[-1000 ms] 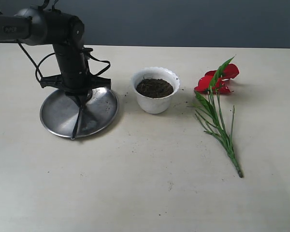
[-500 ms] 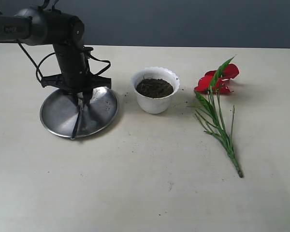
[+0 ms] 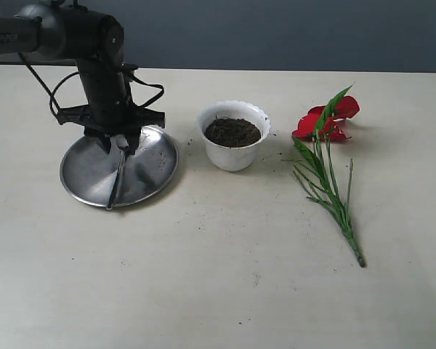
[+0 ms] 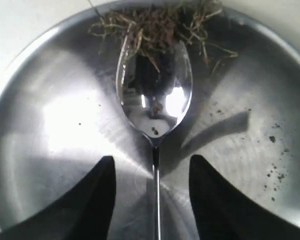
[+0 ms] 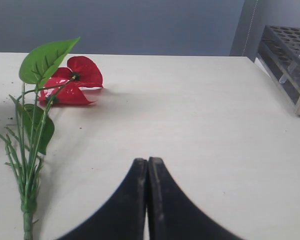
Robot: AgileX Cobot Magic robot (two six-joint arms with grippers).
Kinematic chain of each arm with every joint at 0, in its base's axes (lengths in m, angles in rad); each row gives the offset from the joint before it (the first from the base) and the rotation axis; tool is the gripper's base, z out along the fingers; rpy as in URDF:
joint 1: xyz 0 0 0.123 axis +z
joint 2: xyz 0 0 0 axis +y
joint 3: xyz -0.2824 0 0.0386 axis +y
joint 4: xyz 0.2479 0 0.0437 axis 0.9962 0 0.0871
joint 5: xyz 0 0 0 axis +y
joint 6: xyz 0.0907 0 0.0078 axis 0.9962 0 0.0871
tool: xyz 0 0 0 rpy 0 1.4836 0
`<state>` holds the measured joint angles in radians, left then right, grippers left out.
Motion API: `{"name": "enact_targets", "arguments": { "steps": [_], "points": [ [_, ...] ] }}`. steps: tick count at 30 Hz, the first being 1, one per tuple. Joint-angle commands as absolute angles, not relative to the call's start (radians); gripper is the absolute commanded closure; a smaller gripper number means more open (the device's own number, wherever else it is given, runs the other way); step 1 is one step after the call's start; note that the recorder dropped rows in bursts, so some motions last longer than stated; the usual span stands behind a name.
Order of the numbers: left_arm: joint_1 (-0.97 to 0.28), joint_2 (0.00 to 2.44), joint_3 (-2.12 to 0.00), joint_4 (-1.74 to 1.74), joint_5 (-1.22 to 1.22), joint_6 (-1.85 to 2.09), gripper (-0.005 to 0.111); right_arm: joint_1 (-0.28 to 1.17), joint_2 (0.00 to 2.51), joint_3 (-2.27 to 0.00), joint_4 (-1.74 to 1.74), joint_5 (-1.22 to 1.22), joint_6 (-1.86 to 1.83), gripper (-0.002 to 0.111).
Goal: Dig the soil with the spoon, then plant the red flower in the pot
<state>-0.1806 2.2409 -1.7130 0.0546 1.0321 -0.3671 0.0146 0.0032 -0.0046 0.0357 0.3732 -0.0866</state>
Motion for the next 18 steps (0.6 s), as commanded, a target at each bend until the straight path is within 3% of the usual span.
{"name": "enact_targets", "arguments": {
  "steps": [1,9,15,18],
  "points": [
    [-0.179,2.165,-1.716,0.073,1.035,-0.357,0.062,0.012,0.000,0.000,0.036,0.361,-0.088,0.108],
    [-0.181,2.081,-1.716,0.107,1.035,-0.357,0.065,0.012,0.000,0.000,0.036,0.361,-0.088,0.108],
    [-0.193,2.011,-1.712,0.121,0.995,-0.359,0.107,0.012,0.000,0.000,0.036,0.361,-0.088,0.108],
    [-0.218,1.986,-1.701,0.146,0.980,-0.363,0.106,0.012,0.000,0.000,0.036,0.361,-0.088,0.108]
  ]
}}
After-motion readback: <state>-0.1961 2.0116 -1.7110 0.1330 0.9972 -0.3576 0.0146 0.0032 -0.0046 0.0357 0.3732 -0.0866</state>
